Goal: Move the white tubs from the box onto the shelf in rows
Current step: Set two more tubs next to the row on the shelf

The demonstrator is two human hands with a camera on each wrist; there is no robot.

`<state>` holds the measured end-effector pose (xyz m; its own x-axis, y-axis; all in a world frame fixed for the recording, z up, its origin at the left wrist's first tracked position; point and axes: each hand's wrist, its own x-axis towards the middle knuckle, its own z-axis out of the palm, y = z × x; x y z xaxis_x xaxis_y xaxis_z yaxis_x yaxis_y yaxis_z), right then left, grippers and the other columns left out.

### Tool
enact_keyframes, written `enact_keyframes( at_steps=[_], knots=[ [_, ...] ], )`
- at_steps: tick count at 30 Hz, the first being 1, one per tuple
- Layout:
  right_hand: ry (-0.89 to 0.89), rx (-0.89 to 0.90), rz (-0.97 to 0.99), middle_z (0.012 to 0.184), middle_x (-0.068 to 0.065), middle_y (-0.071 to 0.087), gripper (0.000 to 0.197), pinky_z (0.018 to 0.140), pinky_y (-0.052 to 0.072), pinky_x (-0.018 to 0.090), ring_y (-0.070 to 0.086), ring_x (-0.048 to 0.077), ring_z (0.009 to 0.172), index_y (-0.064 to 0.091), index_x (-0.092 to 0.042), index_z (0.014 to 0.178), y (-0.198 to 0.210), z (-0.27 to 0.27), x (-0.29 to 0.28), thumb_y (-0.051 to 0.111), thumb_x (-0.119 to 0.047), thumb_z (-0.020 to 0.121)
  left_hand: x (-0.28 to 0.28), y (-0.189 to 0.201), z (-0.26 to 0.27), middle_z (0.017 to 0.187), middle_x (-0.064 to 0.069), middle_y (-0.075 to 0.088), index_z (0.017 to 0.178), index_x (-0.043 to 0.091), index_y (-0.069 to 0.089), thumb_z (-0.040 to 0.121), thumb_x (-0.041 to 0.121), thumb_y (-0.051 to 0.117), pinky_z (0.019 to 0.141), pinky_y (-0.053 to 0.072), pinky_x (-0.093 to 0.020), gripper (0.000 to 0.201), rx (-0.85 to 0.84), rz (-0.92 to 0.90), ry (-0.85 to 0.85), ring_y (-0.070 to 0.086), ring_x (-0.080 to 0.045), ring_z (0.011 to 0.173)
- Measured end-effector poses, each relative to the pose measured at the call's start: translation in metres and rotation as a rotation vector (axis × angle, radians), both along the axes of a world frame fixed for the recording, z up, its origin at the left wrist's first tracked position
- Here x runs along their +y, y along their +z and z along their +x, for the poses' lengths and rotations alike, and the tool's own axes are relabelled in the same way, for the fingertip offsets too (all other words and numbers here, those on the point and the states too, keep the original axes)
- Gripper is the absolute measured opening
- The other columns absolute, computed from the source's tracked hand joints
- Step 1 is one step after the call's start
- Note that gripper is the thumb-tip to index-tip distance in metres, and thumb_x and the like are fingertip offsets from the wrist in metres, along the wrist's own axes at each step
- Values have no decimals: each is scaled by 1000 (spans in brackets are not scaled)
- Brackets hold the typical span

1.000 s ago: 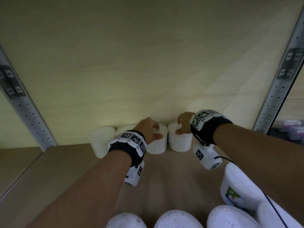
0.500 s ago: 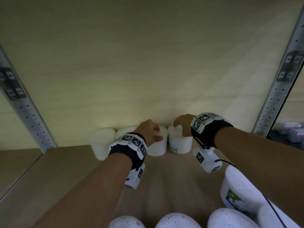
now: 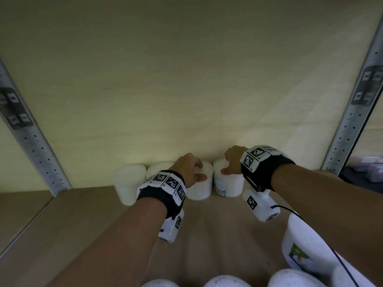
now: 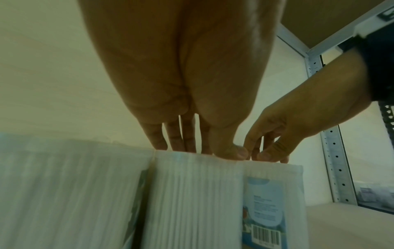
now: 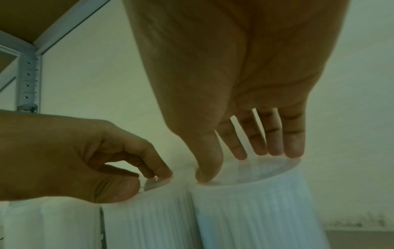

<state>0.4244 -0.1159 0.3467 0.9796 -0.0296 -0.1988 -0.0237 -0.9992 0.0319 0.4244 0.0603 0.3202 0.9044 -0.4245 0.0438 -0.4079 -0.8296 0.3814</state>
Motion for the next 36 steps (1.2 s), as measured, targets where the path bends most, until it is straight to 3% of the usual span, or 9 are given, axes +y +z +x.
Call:
enact_keyframes(
  at_steps=[3, 12, 17, 20, 22, 27, 30, 33, 36],
  knots=[
    [32, -9, -33, 131, 8, 55, 66, 98, 49, 43, 58, 29, 114, 51, -15, 129, -1, 4, -5, 57, -56, 79, 1, 0, 1, 128, -13, 51, 125, 7, 58, 84, 32, 69, 97, 42, -32, 50, -6, -8, 1, 52, -28, 118],
    [65, 32, 101, 148, 7, 42, 52, 106, 40, 33, 43, 27, 135, 50, -18, 139, 9, -6, -4, 53, -3, 89, 0, 1, 0, 128, -13, 50, 126, 7, 57, 84, 32, 69, 97, 41, -31, 49, 7, -13, 8, 52, -28, 118],
    [-4, -46, 99, 133, 9, 51, 43, 103, 45, 40, 52, 32, 120, 57, -14, 125, 9, -3, -1, 60, -32, 87, 0, 1, 0, 129, -13, 49, 127, 7, 56, 85, 30, 68, 98, 41, -32, 50, 16, -12, 10, 50, -29, 119],
    [-17, -39, 49, 123, 4, 57, 85, 92, 51, 44, 60, 29, 105, 55, -22, 118, -13, 23, -14, 44, -81, 59, 0, 1, -1, 129, -13, 48, 128, 7, 56, 86, 30, 67, 99, 40, -33, 49, 9, -1, 7, 50, -28, 120],
    [-30, 3, 30, 121, 2, 56, 96, 91, 51, 44, 59, 28, 103, 52, -26, 116, -31, 40, -23, 33, -88, 45, 0, 1, -1, 129, -13, 48, 127, 8, 56, 86, 31, 67, 99, 40, -33, 49, 7, 0, 8, 50, -28, 120],
    [-7, -2, -1, 111, 2, 54, 67, 95, 48, 39, 58, 24, 100, 55, -18, 112, -16, 23, -14, 55, -68, 67, -1, 2, -1, 128, -13, 48, 127, 7, 56, 86, 30, 67, 99, 41, -32, 48, 8, -3, 3, 50, -28, 119],
    [13, 15, 59, 88, 12, 55, 12, 104, 41, 32, 56, 21, 97, 61, -4, 82, -1, 5, -5, 61, -14, 89, 0, 2, -2, 128, -13, 49, 127, 7, 56, 86, 30, 67, 99, 42, -32, 48, 7, -12, 0, 50, -28, 119],
    [30, -30, 83, 130, 7, 57, 48, 99, 44, 30, 55, 23, 123, 59, -16, 128, 6, -5, -5, 69, -10, 81, 0, 2, -2, 128, -13, 48, 127, 7, 55, 86, 30, 66, 100, 41, -34, 48, 10, 0, -1, 49, -28, 119],
    [48, -10, 137, 140, 9, 51, 53, 100, 47, 33, 53, 28, 126, 55, -17, 134, 7, -6, -3, 66, -6, 83, -1, 1, -2, 128, -13, 48, 126, 7, 56, 86, 30, 67, 99, 40, -33, 47, 4, 2, -5, 49, -28, 119]
  ],
)
